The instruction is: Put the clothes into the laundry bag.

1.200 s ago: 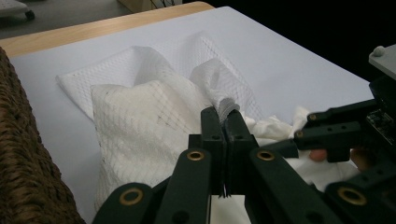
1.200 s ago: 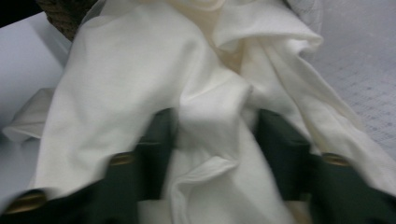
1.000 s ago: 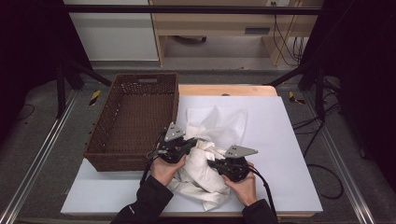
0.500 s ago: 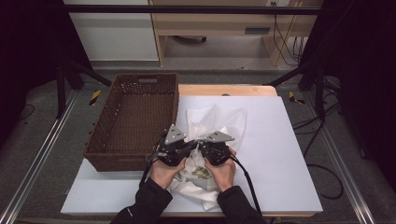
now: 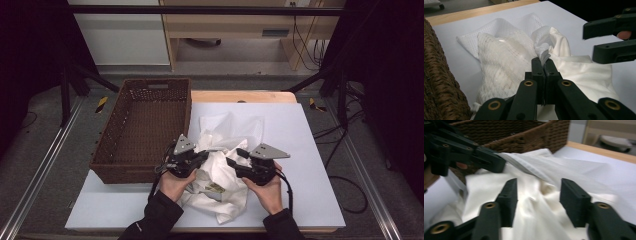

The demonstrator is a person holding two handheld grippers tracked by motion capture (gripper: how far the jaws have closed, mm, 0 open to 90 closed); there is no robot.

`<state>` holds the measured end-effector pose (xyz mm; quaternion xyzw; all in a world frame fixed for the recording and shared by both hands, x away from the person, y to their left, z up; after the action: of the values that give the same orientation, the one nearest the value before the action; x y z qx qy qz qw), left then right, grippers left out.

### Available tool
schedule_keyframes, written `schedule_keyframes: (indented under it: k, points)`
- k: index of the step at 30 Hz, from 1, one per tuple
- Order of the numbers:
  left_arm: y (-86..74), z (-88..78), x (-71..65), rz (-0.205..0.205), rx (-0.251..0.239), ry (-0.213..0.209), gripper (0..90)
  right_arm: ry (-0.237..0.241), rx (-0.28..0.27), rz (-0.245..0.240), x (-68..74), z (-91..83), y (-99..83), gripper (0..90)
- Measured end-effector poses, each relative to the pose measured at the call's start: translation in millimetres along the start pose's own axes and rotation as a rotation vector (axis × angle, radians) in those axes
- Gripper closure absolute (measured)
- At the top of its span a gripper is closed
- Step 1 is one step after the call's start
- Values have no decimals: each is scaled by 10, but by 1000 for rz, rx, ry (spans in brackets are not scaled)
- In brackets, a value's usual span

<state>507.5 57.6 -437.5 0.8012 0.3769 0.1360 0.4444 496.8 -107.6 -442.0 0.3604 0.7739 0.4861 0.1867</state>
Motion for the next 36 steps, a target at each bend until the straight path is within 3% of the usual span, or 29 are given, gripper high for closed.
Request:
schedule_keyframes:
  k: [3,5,7,9,13,14,17,21,24,28,33,36]
  points:
    - [0,-5,2,3,0,-1,893,-36,75,-17,-127,25,-176,296]
    - [-1,-2,0,4,2,-2,893,-12,130,42,-168,152,-338,273]
    - [-5,4,-4,9,7,-3,893,24,174,82,-167,303,-460,330]
    - [-6,15,-12,16,7,4,893,45,206,73,-125,400,-498,465]
    - [5,13,-15,15,5,3,893,109,189,65,-56,350,-467,795]
    - [12,10,-16,14,3,5,893,127,175,63,-33,310,-441,809]
    - [57,-6,-26,11,-6,2,893,172,106,-14,149,154,-312,820]
    - [148,-46,-59,23,-12,17,894,196,49,-113,463,147,-137,819]
    - [179,-75,-60,28,-11,23,894,183,49,-134,575,268,-43,817]
    - [171,-94,-93,26,-11,14,894,131,98,-121,561,498,-13,815]
    - [160,-82,-144,47,-1,13,895,-22,177,-65,336,874,-119,818]
    - [102,-17,-157,56,25,23,895,-121,165,-13,177,1006,-165,826]
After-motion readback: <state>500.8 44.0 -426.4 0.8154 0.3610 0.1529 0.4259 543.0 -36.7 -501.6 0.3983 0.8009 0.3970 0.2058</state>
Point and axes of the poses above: each handheld gripper's, and its own axes: z roughly forward along the jaws, y roughly out of its top, x roughly to its left, the point moved 7 cm from there along z, roughly forward along the jaws, and after that the axes turned 5 degrees about x, right-handed, at the moved point
